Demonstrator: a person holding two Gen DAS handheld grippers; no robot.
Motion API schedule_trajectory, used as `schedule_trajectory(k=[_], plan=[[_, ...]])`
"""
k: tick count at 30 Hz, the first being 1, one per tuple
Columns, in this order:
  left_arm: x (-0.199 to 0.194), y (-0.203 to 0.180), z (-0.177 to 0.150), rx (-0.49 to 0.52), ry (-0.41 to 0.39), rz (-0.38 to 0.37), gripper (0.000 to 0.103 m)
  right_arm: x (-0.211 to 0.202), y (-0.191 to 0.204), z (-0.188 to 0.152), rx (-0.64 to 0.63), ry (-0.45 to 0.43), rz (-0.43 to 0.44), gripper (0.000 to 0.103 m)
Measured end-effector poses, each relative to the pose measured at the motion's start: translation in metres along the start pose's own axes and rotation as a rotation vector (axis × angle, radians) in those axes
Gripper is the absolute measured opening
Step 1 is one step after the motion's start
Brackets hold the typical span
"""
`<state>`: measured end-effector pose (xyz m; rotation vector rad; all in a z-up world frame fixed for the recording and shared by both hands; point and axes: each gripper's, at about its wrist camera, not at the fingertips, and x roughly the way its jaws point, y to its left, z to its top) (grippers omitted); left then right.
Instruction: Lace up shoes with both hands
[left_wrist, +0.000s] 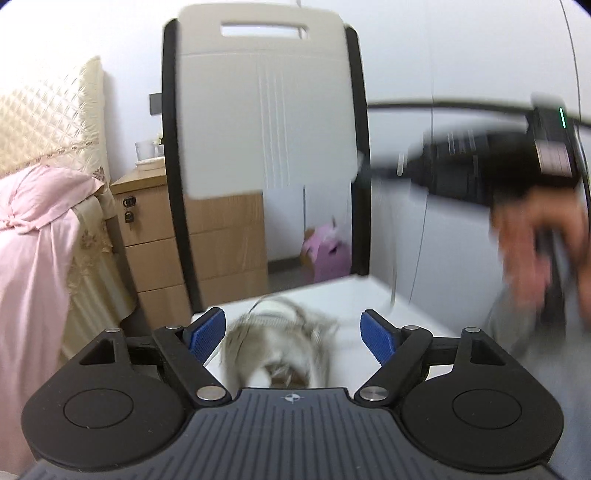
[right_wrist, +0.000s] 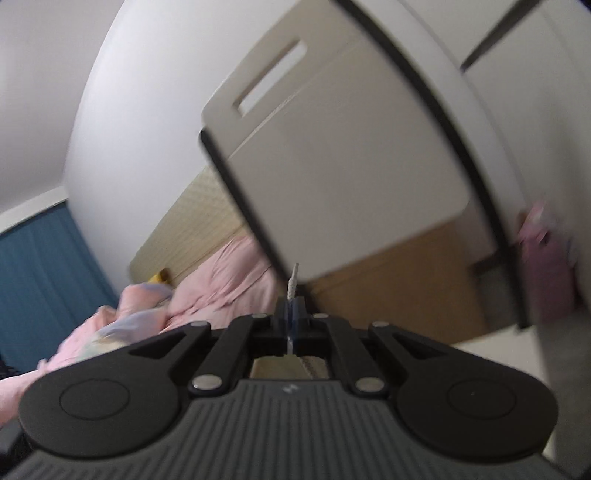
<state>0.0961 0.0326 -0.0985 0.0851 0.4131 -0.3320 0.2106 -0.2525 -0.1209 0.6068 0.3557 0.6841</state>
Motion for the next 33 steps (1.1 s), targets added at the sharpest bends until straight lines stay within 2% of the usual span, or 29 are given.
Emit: schedule_trajectory(k=[4, 9, 12, 14, 16, 17, 22, 24, 26, 28, 30, 33], plan=[[0.005, -0.008, 0.008, -0.021, -0.053, -0.059, 0.08, 0.005, 0.013, -0.027, 0.016, 0.086, 0.087, 0.003], [0.019, -0.026, 0.005, 0.02, -0.054, -0.043, 0.061, 0.016, 0.018, -0.035, 0.085, 0.153, 0.21, 0.003], [0.02, -0.028, 0.005, 0.009, -0.082, -0.016, 0.046, 0.027, 0.016, -0.026, 0.14, 0.169, 0.274, 0.004], [0.019, -0.024, 0.007, -0.011, -0.111, -0.024, 0.033, 0.029, 0.014, -0.024, 0.18, 0.172, 0.296, 0.004], [0.019, -0.02, 0.009, -0.028, -0.127, -0.032, 0.007, 0.032, 0.01, -0.023, 0.211, 0.17, 0.304, 0.004], [0.019, -0.017, 0.009, -0.037, -0.132, -0.037, 0.003, 0.032, 0.01, -0.022, 0.216, 0.171, 0.304, 0.004], [0.017, -0.004, 0.008, -0.084, -0.167, -0.032, 0.003, 0.031, 0.009, -0.025, 0.207, 0.179, 0.308, 0.007], [0.014, 0.006, 0.008, -0.119, -0.175, -0.022, 0.003, 0.028, 0.007, -0.024, 0.197, 0.172, 0.312, 0.011], [0.012, 0.017, 0.007, -0.151, -0.175, -0.002, 0.003, 0.025, 0.0, -0.02, 0.212, 0.139, 0.308, 0.027], [0.013, 0.027, 0.005, -0.174, -0.163, 0.019, 0.003, 0.023, -0.008, -0.016, 0.225, 0.106, 0.302, 0.031], [0.016, 0.038, 0.003, -0.186, -0.145, 0.039, 0.003, 0.026, -0.018, -0.009, 0.216, 0.089, 0.265, 0.031], [0.02, 0.049, 0.002, -0.196, -0.118, 0.059, 0.003, 0.039, -0.03, 0.001, 0.114, 0.09, 0.124, 0.031]])
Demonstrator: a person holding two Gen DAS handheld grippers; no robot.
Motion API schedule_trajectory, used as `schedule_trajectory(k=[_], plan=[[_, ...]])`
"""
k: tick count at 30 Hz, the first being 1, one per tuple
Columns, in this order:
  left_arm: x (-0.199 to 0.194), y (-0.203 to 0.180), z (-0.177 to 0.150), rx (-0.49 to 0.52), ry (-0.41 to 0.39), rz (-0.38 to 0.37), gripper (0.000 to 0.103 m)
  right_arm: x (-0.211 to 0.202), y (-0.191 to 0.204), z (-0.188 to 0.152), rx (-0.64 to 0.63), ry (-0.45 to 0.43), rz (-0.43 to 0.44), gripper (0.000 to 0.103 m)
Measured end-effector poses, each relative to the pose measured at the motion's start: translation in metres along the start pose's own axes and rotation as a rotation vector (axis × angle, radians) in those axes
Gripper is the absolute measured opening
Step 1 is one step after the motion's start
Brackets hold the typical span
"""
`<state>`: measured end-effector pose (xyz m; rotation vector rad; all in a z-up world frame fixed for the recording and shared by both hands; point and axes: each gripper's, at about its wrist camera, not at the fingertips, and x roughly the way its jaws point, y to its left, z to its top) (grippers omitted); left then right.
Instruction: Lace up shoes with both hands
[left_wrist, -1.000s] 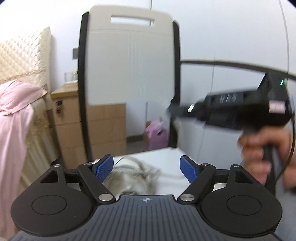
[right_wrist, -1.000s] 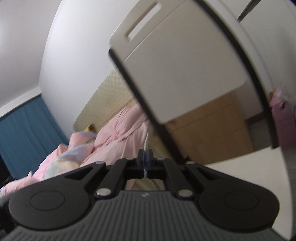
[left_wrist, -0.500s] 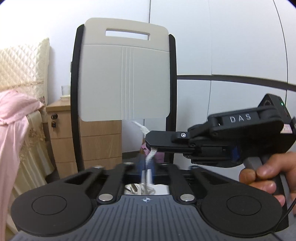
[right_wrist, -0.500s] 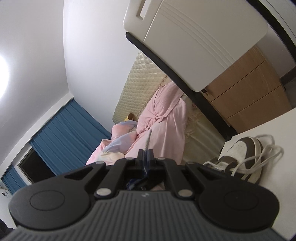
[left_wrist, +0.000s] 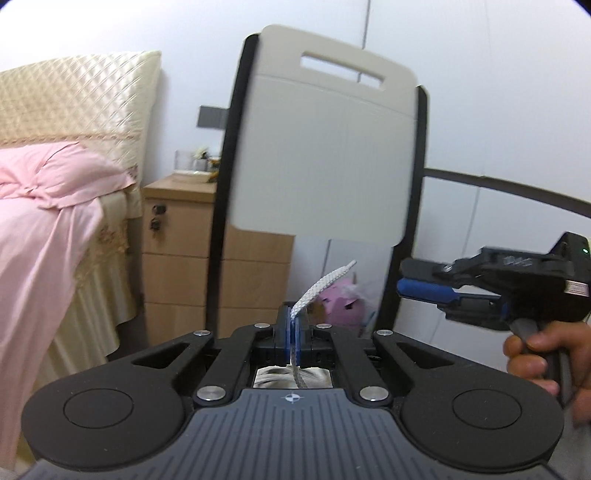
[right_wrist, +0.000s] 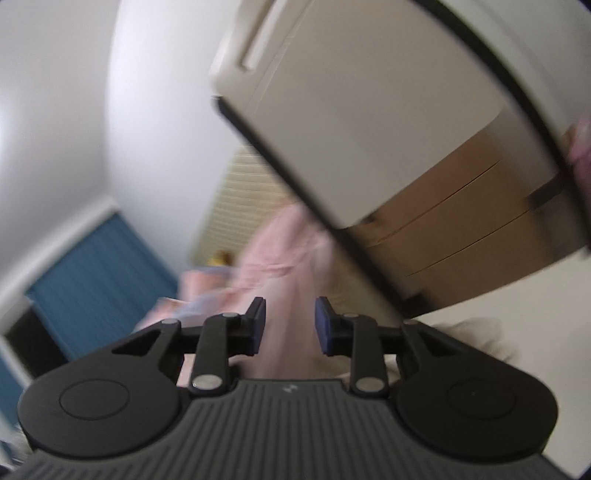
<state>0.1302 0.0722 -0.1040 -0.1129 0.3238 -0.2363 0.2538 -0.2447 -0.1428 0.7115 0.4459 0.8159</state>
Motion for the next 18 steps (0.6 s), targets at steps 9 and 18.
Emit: schedule_trajectory(k=[9, 18], plan=[[0.01, 0.011, 0.004, -0.021, 0.057, -0.045, 0.003, 0.103, -0.058, 0.026, -0.29, 0.27, -0.302, 0.031], [0.019, 0.019, 0.008, -0.061, 0.068, -0.068, 0.003, 0.164, -0.094, 0.019, -0.439, 0.497, -0.347, 0.031]])
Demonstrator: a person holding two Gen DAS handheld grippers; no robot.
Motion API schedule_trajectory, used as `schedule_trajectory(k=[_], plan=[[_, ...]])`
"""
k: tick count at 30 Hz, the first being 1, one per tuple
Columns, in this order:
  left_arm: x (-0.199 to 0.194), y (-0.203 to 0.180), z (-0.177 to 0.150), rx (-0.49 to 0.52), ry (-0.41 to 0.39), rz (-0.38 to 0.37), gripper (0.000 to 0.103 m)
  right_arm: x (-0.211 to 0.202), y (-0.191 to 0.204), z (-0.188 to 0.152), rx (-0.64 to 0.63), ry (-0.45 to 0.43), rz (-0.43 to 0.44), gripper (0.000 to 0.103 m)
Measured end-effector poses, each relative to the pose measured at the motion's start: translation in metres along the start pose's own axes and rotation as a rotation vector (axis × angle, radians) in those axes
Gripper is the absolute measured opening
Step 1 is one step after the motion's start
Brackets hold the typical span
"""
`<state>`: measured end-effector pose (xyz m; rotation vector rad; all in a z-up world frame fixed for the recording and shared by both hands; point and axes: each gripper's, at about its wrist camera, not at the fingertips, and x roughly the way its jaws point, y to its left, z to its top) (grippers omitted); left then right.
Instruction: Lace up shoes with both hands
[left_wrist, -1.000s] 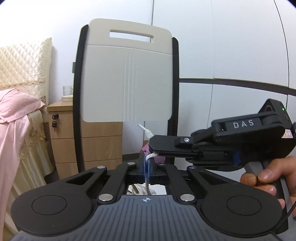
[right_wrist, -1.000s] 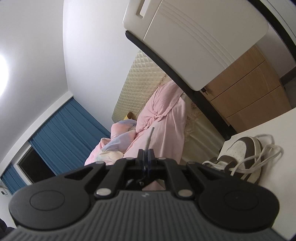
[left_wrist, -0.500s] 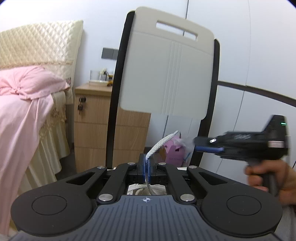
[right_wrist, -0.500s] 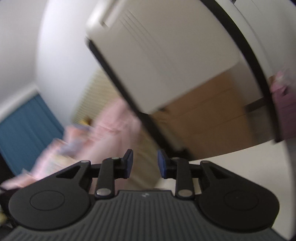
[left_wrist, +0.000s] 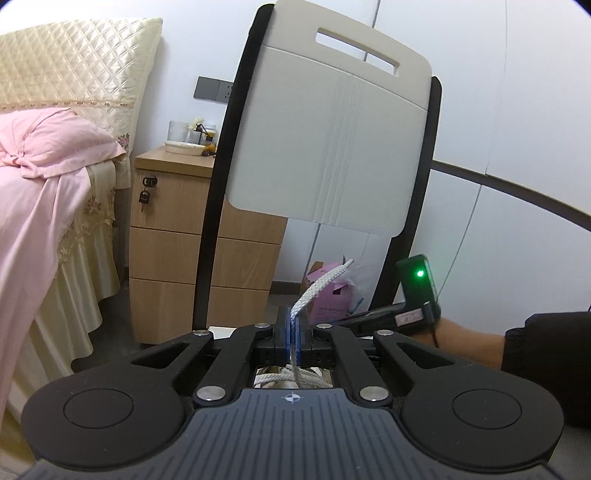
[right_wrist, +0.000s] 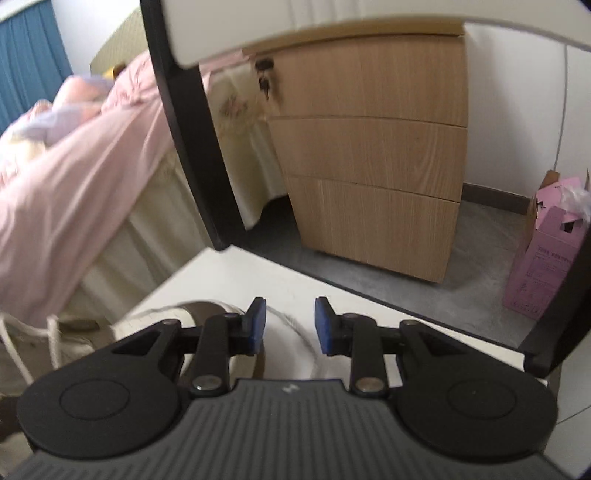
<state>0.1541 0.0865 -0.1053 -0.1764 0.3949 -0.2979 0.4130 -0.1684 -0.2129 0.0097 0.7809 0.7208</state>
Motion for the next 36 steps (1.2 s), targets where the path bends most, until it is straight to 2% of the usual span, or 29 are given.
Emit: schedule_trajectory(k=[5, 12, 19, 23, 30, 36], plan=[[0.005, 0.003, 0.001, -0.017, 0.014, 0.0, 0.003, 0.017, 0.001, 0.0, -0.032, 0.049, -0.037, 0.029], [0.008, -0.001, 0.001, -0.01, 0.023, -0.002, 0.003, 0.02, 0.01, 0.0, -0.099, 0.059, -0.037, 0.027], [0.01, -0.004, 0.0, 0.002, 0.021, -0.011, 0.003, 0.022, 0.015, -0.003, -0.125, 0.05, -0.04, 0.017], [0.007, -0.006, 0.0, 0.01, 0.015, -0.013, 0.003, 0.025, 0.019, -0.006, -0.123, 0.063, -0.062, 0.005], [0.005, -0.008, 0.0, 0.02, 0.001, -0.031, 0.003, 0.021, 0.021, -0.011, -0.079, 0.05, -0.097, 0.002], [0.003, -0.008, -0.001, 0.023, -0.008, -0.027, 0.003, -0.007, 0.017, -0.017, 0.063, -0.029, -0.118, 0.002]])
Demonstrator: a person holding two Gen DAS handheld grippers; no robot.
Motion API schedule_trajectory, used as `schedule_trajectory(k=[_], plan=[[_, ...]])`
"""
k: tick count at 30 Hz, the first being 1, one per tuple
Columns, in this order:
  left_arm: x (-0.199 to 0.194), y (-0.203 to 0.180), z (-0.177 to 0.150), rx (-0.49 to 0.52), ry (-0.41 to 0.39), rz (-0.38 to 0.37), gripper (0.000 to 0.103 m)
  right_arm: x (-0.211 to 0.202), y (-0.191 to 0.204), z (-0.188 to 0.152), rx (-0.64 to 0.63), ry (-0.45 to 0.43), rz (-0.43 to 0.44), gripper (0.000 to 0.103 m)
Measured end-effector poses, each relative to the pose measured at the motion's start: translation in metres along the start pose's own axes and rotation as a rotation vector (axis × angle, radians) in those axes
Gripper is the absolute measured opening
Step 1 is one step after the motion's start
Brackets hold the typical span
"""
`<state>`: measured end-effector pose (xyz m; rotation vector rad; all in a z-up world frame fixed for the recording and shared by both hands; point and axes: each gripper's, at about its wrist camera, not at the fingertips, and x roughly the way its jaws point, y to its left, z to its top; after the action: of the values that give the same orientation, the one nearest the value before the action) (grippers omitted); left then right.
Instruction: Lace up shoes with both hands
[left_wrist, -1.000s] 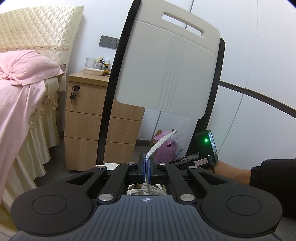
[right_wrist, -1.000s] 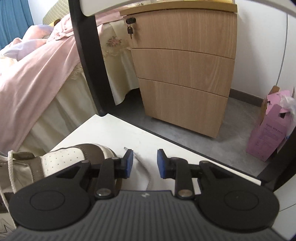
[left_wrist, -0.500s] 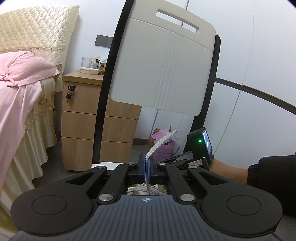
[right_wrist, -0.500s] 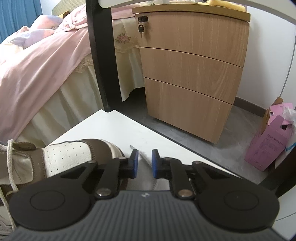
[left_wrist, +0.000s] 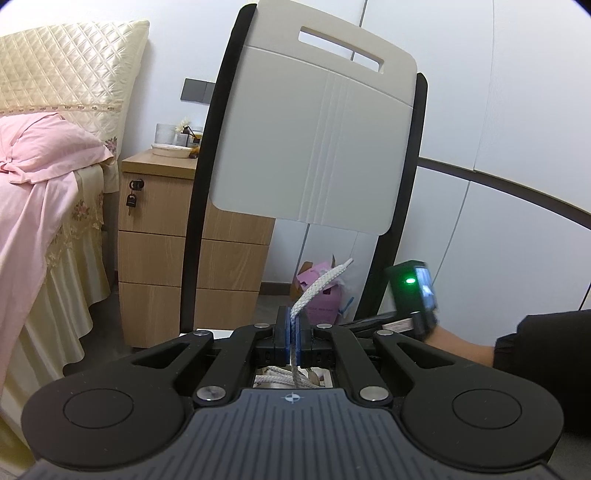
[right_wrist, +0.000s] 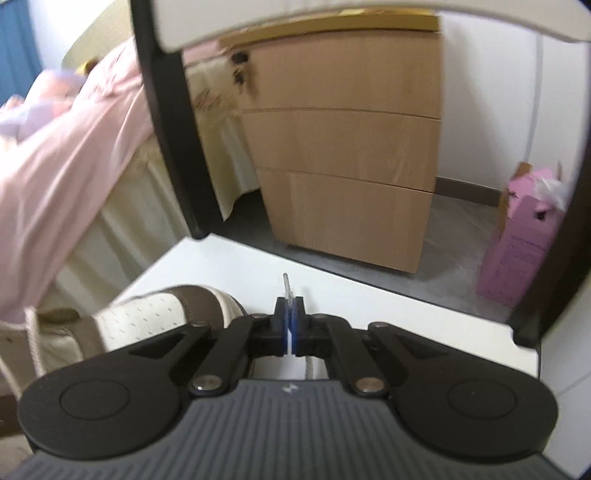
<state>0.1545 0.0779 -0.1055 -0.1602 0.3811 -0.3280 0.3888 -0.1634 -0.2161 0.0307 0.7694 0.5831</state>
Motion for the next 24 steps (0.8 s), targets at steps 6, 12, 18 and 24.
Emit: schedule_trajectory(k=[6, 12, 18, 24], plan=[[0.0, -0.003, -0.005, -0.004, 0.017, 0.03, 0.003, -0.064, -0.003, -0.009, 0.154, -0.12, -0.005, 0.002], [-0.007, -0.013, -0.011, 0.019, 0.064, 0.02, 0.003, -0.144, 0.011, -0.029, 0.295, -0.217, 0.032, 0.002], [-0.02, -0.015, 0.0, -0.032, 0.115, 0.031, 0.003, -0.204, 0.027, -0.05, 0.386, -0.301, 0.051, 0.002], [-0.034, -0.036, 0.06, -0.001, 0.011, -0.01, 0.003, -0.254, 0.028, -0.035, 0.434, -0.443, 0.067, 0.002]])
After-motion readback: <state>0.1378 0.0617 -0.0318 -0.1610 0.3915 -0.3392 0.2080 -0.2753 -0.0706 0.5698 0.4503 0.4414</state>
